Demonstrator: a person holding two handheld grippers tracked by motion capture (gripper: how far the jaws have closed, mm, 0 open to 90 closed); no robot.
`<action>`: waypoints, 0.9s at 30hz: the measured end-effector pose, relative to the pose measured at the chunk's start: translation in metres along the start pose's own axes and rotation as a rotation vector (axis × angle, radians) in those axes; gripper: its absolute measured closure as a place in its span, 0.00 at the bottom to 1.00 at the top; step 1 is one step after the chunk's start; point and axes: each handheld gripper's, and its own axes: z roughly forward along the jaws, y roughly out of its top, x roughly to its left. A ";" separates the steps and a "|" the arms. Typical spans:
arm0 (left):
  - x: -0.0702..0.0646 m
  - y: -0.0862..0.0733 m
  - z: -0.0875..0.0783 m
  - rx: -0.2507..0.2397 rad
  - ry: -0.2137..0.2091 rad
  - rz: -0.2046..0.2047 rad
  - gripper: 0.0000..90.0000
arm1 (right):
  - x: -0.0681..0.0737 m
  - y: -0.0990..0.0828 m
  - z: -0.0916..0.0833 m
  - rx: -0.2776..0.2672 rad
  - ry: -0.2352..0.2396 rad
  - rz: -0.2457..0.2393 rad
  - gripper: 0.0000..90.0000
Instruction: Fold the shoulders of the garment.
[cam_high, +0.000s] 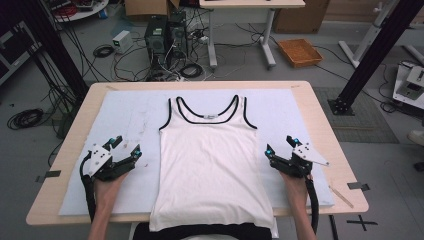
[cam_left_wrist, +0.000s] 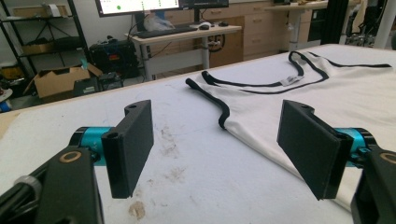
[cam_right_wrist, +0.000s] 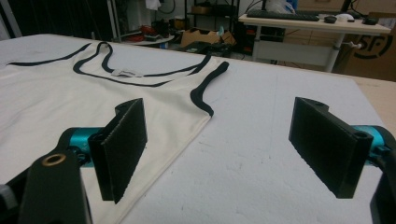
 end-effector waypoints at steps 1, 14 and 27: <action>0.000 0.000 0.000 -0.005 0.001 0.000 0.30 | 0.000 0.000 0.000 0.001 -0.002 0.004 0.21; -0.001 -0.001 -0.003 -0.031 0.014 0.009 0.34 | -0.002 0.000 0.000 0.000 -0.018 0.030 0.21; -0.006 0.003 0.004 0.049 -0.071 0.057 0.30 | 0.002 0.000 -0.001 -0.006 -0.033 0.002 0.21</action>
